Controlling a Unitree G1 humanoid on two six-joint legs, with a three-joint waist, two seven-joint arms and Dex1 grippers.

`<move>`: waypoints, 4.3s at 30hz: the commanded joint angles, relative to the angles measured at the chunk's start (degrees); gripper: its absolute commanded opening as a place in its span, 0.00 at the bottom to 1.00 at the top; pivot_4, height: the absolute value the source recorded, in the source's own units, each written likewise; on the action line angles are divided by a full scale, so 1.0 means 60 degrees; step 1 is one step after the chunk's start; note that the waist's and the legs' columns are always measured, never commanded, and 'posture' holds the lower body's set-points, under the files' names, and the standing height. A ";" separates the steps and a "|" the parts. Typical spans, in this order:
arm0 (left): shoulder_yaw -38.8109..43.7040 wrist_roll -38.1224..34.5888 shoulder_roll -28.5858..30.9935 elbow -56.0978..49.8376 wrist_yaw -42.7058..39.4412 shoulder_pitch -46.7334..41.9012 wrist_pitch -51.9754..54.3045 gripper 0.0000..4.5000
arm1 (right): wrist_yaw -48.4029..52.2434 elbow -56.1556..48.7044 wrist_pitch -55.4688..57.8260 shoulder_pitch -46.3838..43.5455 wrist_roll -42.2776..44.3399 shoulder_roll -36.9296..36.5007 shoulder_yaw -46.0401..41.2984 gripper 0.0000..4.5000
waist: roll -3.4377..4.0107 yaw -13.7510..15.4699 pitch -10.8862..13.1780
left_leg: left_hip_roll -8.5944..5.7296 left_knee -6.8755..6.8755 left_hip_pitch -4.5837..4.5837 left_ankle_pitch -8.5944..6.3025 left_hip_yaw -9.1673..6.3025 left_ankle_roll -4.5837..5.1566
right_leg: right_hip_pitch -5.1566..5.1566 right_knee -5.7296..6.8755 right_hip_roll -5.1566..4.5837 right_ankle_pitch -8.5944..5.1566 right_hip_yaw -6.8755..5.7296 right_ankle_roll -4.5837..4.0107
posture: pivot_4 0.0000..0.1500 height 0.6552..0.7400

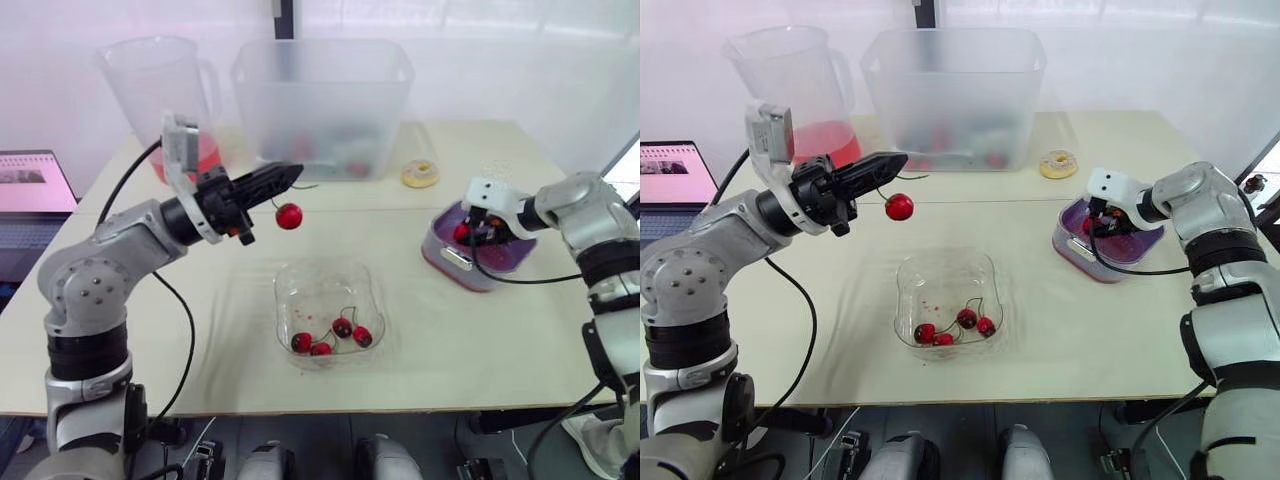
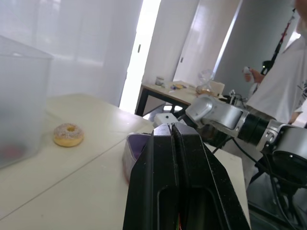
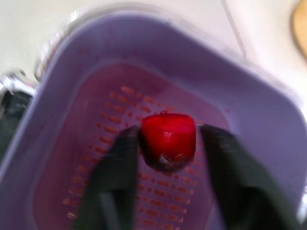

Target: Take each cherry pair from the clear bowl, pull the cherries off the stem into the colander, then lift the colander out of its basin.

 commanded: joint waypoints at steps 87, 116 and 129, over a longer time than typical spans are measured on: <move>-0.0172 0.0070 -0.0540 -0.0408 0.0846 0.0378 -0.0779 0.00 | -0.0845 -0.2447 0.2580 0.1168 0.1526 -0.1307 -0.0641 0.30 | 0.0004 -0.0043 0.0025 | 0.0014 -0.0028 0.0016 0.0005 -0.0003 0.0000 | 0.0010 -0.0013 0.0010 0.0001 -0.0009 0.0000 | 1.00 0.37; 0.1570 -0.2206 0.1130 0.0139 0.3203 0.3055 0.0550 0.00 | 0.3921 -0.8253 0.6957 -0.1365 0.7001 0.0594 -0.2443 0.98 | 0.0019 0.0101 0.0036 | 0.0002 -0.0013 0.0005 0.0007 -0.0055 -0.0017 | 0.0021 -0.0015 -0.0017 0.0002 -0.0027 -0.0002 | 1.00 0.37; 0.0581 0.0578 0.1095 0.3756 0.2488 0.3796 0.0947 0.00 | 0.3149 -0.8884 0.7060 -0.1112 0.7013 0.1103 -0.2506 0.98 | 0.0017 0.0135 0.0036 | -0.0003 -0.0015 0.0001 0.0009 -0.0045 -0.0018 | 0.0004 0.0002 -0.0005 0.0001 -0.0034 -0.0001 | 1.00 0.37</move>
